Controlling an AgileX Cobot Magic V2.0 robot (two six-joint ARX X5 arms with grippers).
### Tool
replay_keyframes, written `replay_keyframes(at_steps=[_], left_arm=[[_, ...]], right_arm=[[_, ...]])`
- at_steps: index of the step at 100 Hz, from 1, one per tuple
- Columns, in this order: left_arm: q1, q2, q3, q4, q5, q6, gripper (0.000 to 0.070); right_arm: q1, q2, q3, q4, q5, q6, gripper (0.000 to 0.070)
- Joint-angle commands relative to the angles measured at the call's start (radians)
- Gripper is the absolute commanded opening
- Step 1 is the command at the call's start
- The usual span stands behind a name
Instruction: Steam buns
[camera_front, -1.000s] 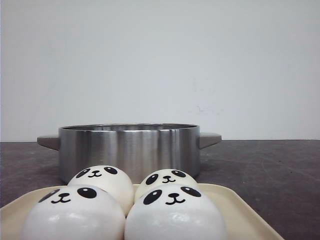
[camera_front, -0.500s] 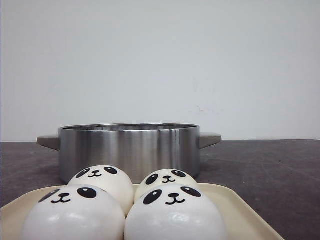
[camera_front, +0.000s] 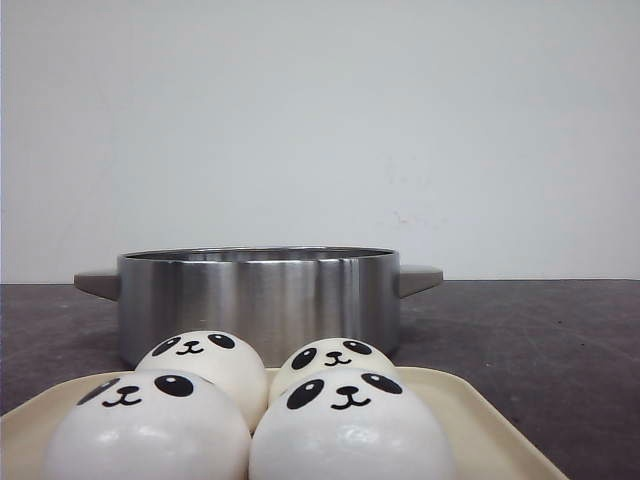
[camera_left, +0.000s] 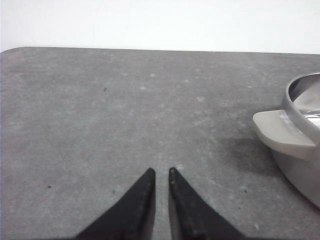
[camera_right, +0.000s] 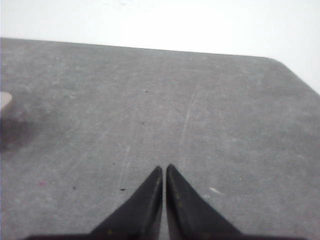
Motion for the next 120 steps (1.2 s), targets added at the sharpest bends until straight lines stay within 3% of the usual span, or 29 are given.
replay_keyframes(at_steps=[1, 15, 27, 32, 39, 50, 63, 78, 94, 103, 108, 117, 120], left_arm=[[0.002, -0.001, -0.018, -0.003, 0.004, -0.020, 0.0000], [0.002, -0.001, -0.015, -0.004, -0.006, -0.101, 0.0000], [0.002, -0.001, 0.009, -0.005, 0.003, -0.260, 0.0000], [0.002, -0.001, 0.033, -0.011, 0.025, -0.319, 0.0000], [0.002, 0.002, 0.087, -0.066, 0.080, -0.330, 0.0000], [0.001, 0.035, 0.200, -0.179, 0.179, -0.336, 0.0004], [0.000, 0.105, 0.347, -0.165, 0.252, -0.414, 0.0004], [-0.006, 0.243, 0.542, -0.164, 0.285, -0.348, 0.0004], [-0.032, 0.397, 0.748, -0.252, 0.288, -0.275, 0.0007], [-0.038, 0.468, 0.845, -0.308, 0.291, -0.262, 0.0085], [-0.038, 0.495, 0.882, -0.325, 0.296, -0.269, 0.0186], [-0.038, 0.521, 0.920, -0.336, 0.317, -0.293, 0.0407], [-0.038, 0.523, 0.924, -0.336, 0.325, -0.292, 0.0458]], right_arm=[[0.001, -0.001, -0.002, 0.010, -0.008, 0.084, 0.0012], [0.001, -0.001, 0.000, 0.051, -0.014, 0.164, 0.0012], [0.001, -0.001, 0.025, 0.122, -0.092, 0.303, 0.0010], [0.001, -0.001, 0.058, 0.109, -0.124, 0.340, 0.0004], [0.001, 0.000, 0.127, 0.040, -0.151, 0.385, 0.0004], [0.003, 0.019, 0.276, -0.127, -0.159, 0.383, 0.0004], [0.004, 0.084, 0.469, -0.259, -0.202, 0.286, 0.0004], [0.004, 0.187, 0.674, -0.314, -0.233, 0.179, 0.0004], [0.004, 0.308, 0.864, -0.367, -0.233, 0.146, 0.0004], [0.004, 0.356, 0.932, -0.386, -0.246, 0.144, 0.0012], [0.004, 0.377, 0.953, -0.388, -0.272, 0.144, 0.0103], [0.004, 0.401, 0.968, -0.389, -0.315, 0.158, 0.0447], [0.004, 0.406, 0.968, -0.389, -0.325, 0.165, 0.0528]])
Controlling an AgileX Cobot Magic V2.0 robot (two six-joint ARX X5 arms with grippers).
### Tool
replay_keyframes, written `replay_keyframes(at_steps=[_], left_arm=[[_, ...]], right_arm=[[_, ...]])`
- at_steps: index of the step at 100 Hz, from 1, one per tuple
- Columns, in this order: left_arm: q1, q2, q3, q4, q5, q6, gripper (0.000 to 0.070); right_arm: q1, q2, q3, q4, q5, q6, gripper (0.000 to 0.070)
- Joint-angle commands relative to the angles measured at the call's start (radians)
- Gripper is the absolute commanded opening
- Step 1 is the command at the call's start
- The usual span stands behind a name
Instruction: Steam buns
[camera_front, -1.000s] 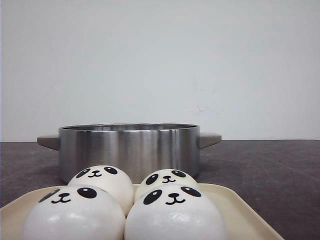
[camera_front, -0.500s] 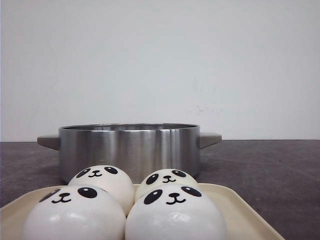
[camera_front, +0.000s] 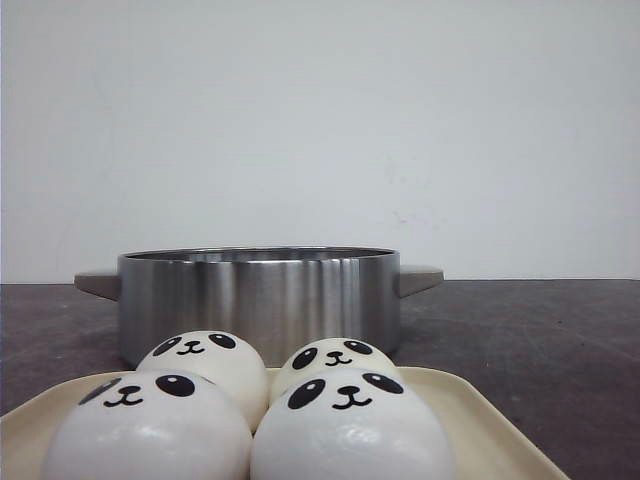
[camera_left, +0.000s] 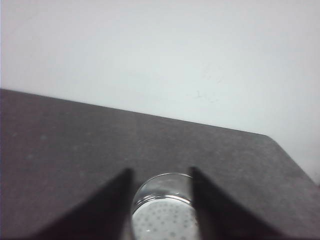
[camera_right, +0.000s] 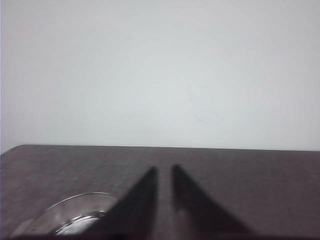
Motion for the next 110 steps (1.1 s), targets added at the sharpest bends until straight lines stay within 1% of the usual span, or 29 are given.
replay_keyframes(at_steps=[1, 4, 8, 21, 28, 40, 49, 54, 65, 76, 87, 102, 110], left_arm=[[-0.002, 0.005, 0.019, 0.000, 0.021, 0.000, 0.0473], [-0.002, 0.005, 0.019, -0.001, 0.029, 0.000, 0.0499], [-0.002, 0.004, 0.019, -0.007, 0.034, 0.000, 0.0524], [-0.009, -0.002, 0.019, -0.045, 0.034, 0.002, 0.0524], [-0.021, -0.002, 0.019, -0.057, 0.034, 0.022, 0.0524], [-0.058, 0.010, 0.019, -0.063, 0.033, 0.103, 0.0524], [-0.085, 0.034, 0.019, -0.065, 0.033, 0.161, 0.0524], [-0.098, 0.048, 0.019, -0.069, 0.031, 0.179, 0.0524], [-0.119, 0.083, 0.019, -0.086, 0.028, 0.186, 0.0524], [-0.149, 0.116, 0.019, -0.103, 0.028, 0.183, 0.0524], [-0.179, 0.133, 0.019, -0.121, 0.027, 0.182, 0.0524], [-0.197, 0.138, 0.019, -0.127, 0.023, 0.182, 0.0522], [-0.204, 0.137, 0.019, -0.127, 0.023, 0.182, 0.0520]], right_arm=[[0.003, 0.016, 0.014, -0.004, -0.024, 0.008, 0.0547], [0.003, 0.016, 0.014, -0.010, -0.036, 0.014, 0.0579], [0.003, 0.016, 0.014, -0.013, -0.044, 0.020, 0.0595], [0.004, 0.015, 0.014, -0.007, -0.090, 0.020, 0.0700], [0.004, 0.019, 0.014, -0.007, -0.092, 0.019, 0.0700], [0.004, 0.074, 0.019, -0.012, -0.114, 0.020, 0.0700], [0.006, 0.151, 0.040, -0.043, -0.114, 0.010, 0.0700], [0.013, 0.200, 0.060, -0.070, -0.113, -0.002, 0.0700], [0.055, 0.316, 0.113, -0.129, -0.110, -0.013, 0.0700], [0.145, 0.432, 0.160, -0.179, -0.105, -0.011, 0.0700], [0.282, 0.529, 0.183, -0.242, -0.042, -0.002, 0.0700], [0.511, 0.659, 0.184, -0.349, 0.127, 0.050, 0.0700], [0.622, 0.732, 0.184, -0.377, 0.156, 0.090, 0.0700]])
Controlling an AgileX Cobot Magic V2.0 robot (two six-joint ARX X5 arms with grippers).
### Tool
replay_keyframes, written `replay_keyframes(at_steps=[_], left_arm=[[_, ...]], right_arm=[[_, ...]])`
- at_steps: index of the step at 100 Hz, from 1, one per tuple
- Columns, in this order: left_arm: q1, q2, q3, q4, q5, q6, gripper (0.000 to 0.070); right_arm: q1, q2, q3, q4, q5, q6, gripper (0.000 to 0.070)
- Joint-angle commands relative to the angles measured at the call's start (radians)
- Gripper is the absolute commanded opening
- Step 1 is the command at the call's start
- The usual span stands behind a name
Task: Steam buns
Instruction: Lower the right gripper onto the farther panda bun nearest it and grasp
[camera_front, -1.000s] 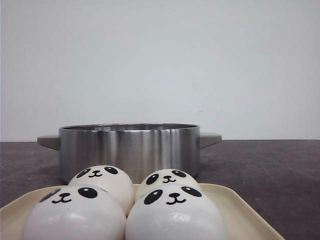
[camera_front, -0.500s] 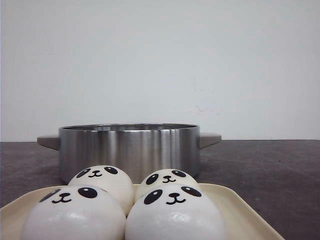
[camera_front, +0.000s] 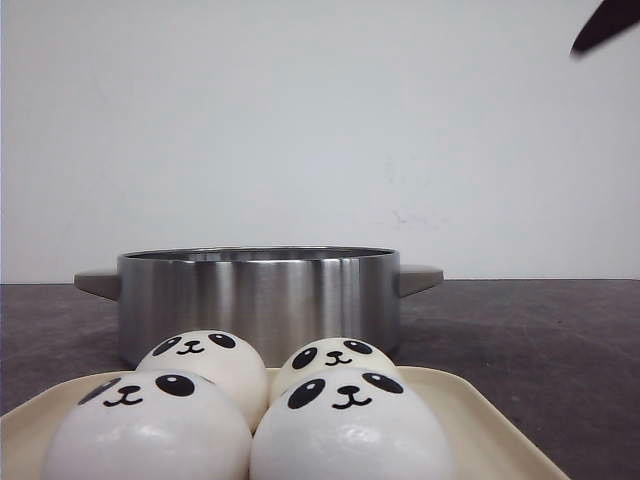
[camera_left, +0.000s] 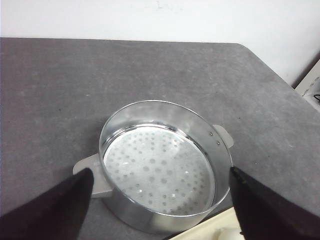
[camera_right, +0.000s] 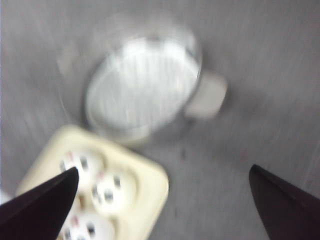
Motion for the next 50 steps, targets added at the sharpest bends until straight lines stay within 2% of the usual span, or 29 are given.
replay_keyframes(at_steps=[1, 14, 25, 32, 36, 50], left_arm=[[-0.008, 0.005, 0.015, 0.008, -0.005, 0.016, 0.0520], [-0.022, 0.005, 0.014, 0.007, -0.032, 0.016, 0.0520], [-0.038, 0.005, 0.014, -0.002, -0.053, 0.016, 0.0520], [-0.048, 0.005, 0.014, -0.010, -0.056, 0.016, 0.0520], [-0.055, 0.005, 0.014, -0.013, -0.056, 0.016, 0.0520], [-0.077, 0.005, 0.015, -0.031, -0.056, 0.016, 0.0516]], right_arm=[[0.099, 0.063, 0.018, -0.007, 0.018, 0.059, 0.0700], [0.229, 0.172, 0.018, 0.033, 0.013, 0.141, 0.0700], [0.281, 0.258, 0.018, 0.068, 0.011, 0.225, 0.0700], [0.291, 0.310, 0.018, 0.069, -0.013, 0.267, 0.0631], [0.294, 0.341, 0.018, 0.068, -0.029, 0.280, 0.0608], [0.298, 0.439, 0.017, 0.058, -0.062, 0.282, 0.0609]])
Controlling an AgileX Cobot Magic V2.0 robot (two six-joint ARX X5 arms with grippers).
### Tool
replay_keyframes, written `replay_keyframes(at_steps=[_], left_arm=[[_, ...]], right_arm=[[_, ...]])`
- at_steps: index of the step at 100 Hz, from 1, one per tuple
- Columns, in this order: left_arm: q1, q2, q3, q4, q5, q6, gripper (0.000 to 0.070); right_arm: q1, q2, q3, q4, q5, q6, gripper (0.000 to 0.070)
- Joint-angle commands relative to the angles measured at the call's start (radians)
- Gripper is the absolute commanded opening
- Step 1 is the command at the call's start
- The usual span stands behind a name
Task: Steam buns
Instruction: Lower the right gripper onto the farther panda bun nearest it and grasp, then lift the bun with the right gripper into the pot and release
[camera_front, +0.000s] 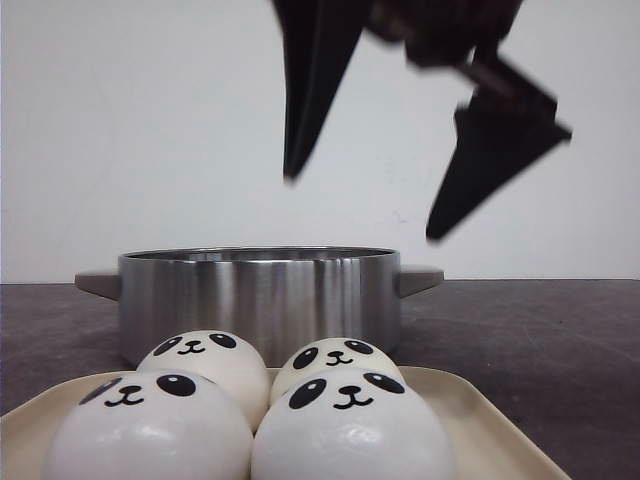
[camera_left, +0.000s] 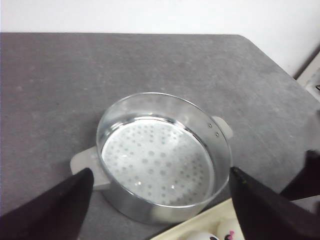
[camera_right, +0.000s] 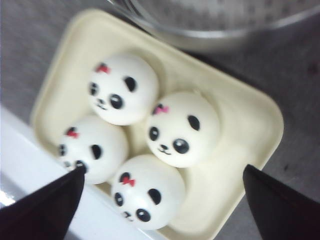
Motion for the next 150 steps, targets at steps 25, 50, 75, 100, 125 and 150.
replay_keyframes(at_steps=[25, 50, 75, 100, 125, 150], left_arm=[[-0.026, 0.005, 0.014, -0.007, -0.009, 0.016, 0.0516], [-0.026, 0.005, 0.014, -0.010, -0.009, 0.016, 0.0516], [-0.039, 0.005, 0.014, -0.020, -0.020, 0.017, 0.0516], [-0.039, 0.005, 0.014, -0.031, -0.027, 0.017, 0.0516], [-0.039, 0.005, 0.014, -0.031, -0.028, 0.017, 0.0516], [-0.039, 0.005, 0.014, -0.033, -0.036, 0.017, 0.0516]], right_arm=[[0.024, 0.179, 0.017, 0.015, -0.014, 0.013, 0.0609], [0.024, 0.255, 0.017, 0.064, -0.013, 0.011, 0.0609], [0.018, 0.272, 0.017, 0.106, 0.013, 0.014, 0.0604], [0.016, 0.272, 0.017, 0.093, 0.016, 0.016, 0.0440], [0.017, 0.300, 0.016, 0.082, 0.012, 0.023, 0.0291], [0.031, 0.307, 0.018, 0.084, 0.061, 0.008, 0.0000]])
